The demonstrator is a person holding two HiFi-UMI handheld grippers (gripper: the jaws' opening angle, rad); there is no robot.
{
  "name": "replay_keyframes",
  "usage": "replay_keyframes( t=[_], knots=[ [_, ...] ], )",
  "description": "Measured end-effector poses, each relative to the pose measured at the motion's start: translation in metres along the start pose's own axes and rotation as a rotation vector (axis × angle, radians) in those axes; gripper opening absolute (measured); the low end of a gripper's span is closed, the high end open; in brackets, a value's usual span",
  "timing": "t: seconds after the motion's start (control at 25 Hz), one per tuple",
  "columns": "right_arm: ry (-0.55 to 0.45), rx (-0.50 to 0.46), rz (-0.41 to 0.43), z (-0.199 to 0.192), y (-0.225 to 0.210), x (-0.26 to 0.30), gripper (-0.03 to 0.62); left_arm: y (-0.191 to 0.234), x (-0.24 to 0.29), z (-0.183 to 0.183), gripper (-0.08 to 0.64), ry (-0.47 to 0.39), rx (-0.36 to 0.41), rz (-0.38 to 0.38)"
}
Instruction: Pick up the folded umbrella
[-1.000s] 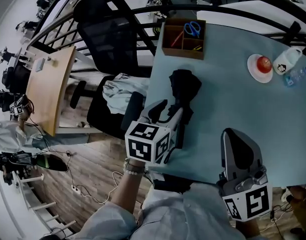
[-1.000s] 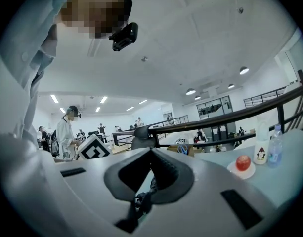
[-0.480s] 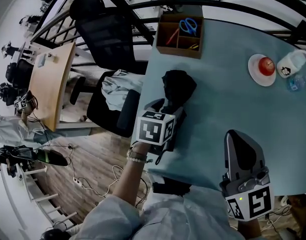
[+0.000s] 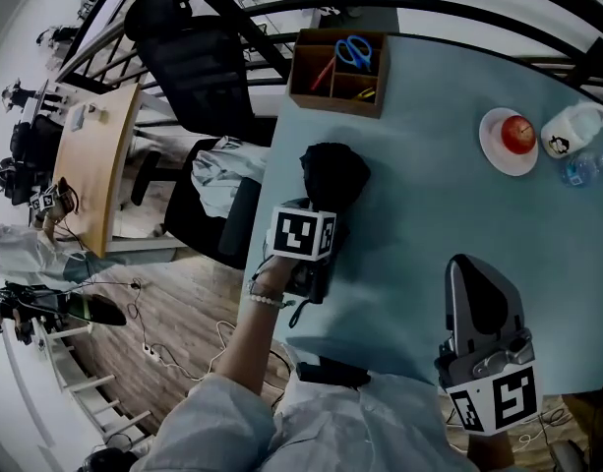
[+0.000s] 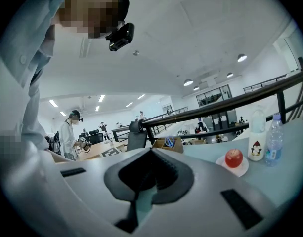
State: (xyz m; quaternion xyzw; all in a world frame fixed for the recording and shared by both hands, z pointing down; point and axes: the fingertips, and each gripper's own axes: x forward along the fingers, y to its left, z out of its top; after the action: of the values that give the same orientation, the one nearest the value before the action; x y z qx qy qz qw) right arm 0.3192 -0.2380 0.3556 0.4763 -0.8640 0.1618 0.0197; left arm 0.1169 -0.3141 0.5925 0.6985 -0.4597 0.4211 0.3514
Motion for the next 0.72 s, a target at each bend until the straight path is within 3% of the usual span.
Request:
replay_keyframes(
  t=[0.32,0.6,0.72],
  knots=[
    [0.01,0.023,0.011,0.0,-0.017,0.001,0.0,-0.003,0.017,-0.004,0.272,0.083,-0.029,0.006],
    [0.014,0.057,0.023,-0.005,-0.02,0.008,0.0,0.001,0.04,-0.012,0.298,0.153,0.004,0.081],
    [0.013,0.062,0.021,-0.004,-0.021,0.01,0.0,0.001,0.04,-0.01,0.304,0.158,-0.013,0.045]
  ],
)
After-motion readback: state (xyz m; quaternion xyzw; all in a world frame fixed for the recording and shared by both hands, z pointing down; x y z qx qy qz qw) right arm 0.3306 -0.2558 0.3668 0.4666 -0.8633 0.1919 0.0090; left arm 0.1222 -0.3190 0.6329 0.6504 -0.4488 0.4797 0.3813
